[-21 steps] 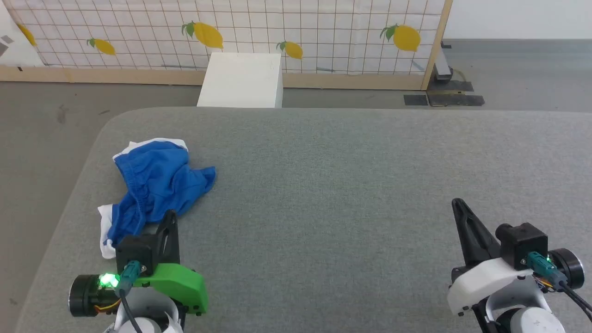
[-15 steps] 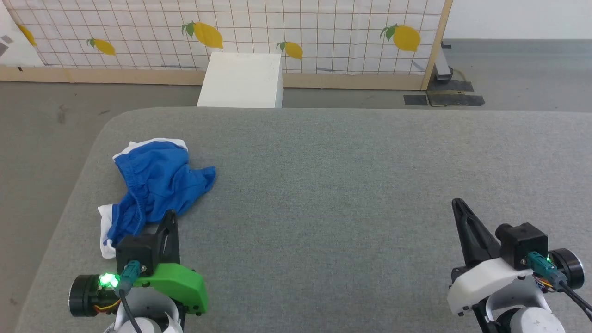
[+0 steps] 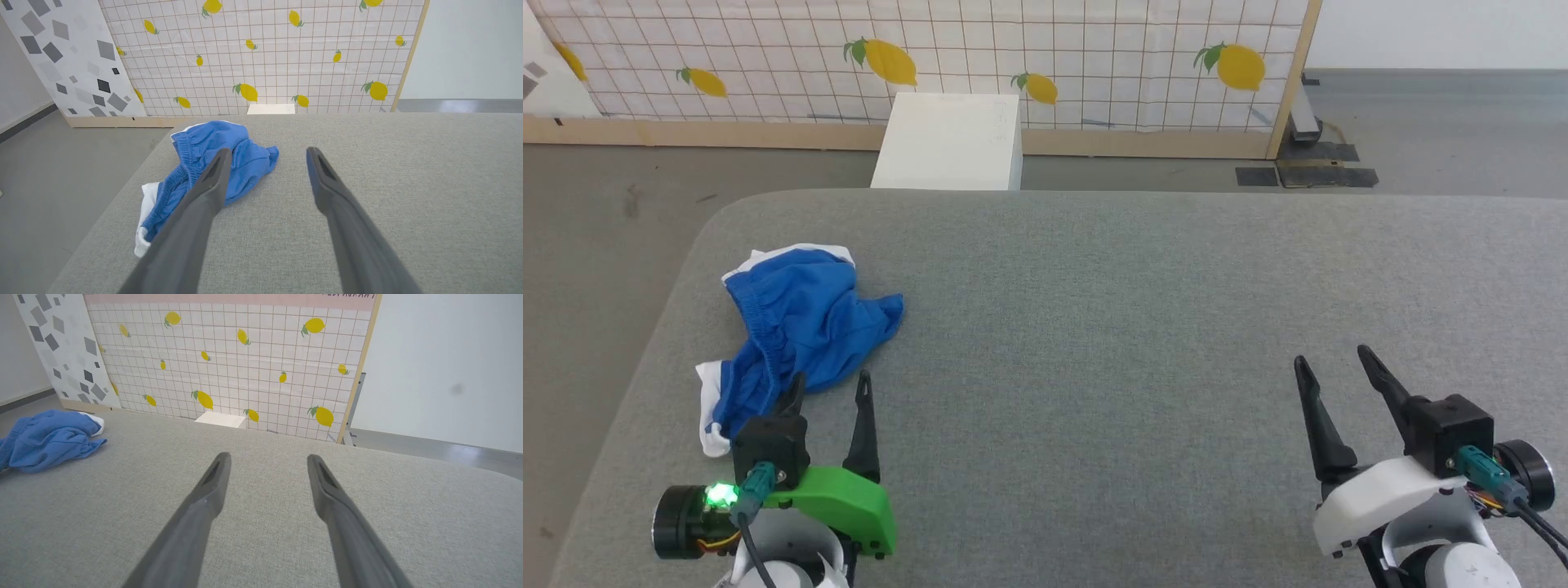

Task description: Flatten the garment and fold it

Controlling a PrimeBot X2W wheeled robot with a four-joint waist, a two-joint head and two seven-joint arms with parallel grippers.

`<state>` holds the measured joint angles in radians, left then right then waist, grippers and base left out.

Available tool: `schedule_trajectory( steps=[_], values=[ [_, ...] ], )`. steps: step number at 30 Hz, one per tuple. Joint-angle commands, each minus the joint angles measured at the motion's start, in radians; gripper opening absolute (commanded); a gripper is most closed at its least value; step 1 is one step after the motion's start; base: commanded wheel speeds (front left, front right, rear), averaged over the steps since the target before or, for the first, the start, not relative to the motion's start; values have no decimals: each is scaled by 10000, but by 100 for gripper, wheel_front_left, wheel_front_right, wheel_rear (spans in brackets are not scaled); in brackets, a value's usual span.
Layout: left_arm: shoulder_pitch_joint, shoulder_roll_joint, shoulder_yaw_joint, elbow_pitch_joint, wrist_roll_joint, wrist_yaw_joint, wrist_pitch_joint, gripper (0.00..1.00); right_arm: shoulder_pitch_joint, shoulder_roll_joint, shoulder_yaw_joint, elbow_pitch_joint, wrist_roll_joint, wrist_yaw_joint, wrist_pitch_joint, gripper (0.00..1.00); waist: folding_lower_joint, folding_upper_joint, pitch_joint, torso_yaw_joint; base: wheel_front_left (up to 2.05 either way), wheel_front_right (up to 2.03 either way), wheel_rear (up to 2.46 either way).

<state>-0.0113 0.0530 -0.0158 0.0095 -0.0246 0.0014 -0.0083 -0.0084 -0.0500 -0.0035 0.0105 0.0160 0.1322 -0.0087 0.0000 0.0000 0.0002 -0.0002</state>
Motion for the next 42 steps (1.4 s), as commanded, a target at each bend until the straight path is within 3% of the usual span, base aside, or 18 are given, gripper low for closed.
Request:
schedule_trajectory(
  steps=[1, 29, 42],
  values=[
    [14, -2, -50, 50, -95, 60, -116, 100, 84, 0, -28, 54, 122, -3, -97, 100, 0, 0, 1, 0, 0, 0, 0],
    [28, -8, -477, 186, -669, 281, -689, 100, 295, -1, -205, 214, 736, -6, -674, 100, 0, 0, -19, 82, 0, 0, 0],
    [4, -11, -668, 236, -937, 388, -957, 100, 372, -1, -210, 326, 954, -7, -944, 100, 0, 0, -29, 461, 0, 0, 0]
  ],
)
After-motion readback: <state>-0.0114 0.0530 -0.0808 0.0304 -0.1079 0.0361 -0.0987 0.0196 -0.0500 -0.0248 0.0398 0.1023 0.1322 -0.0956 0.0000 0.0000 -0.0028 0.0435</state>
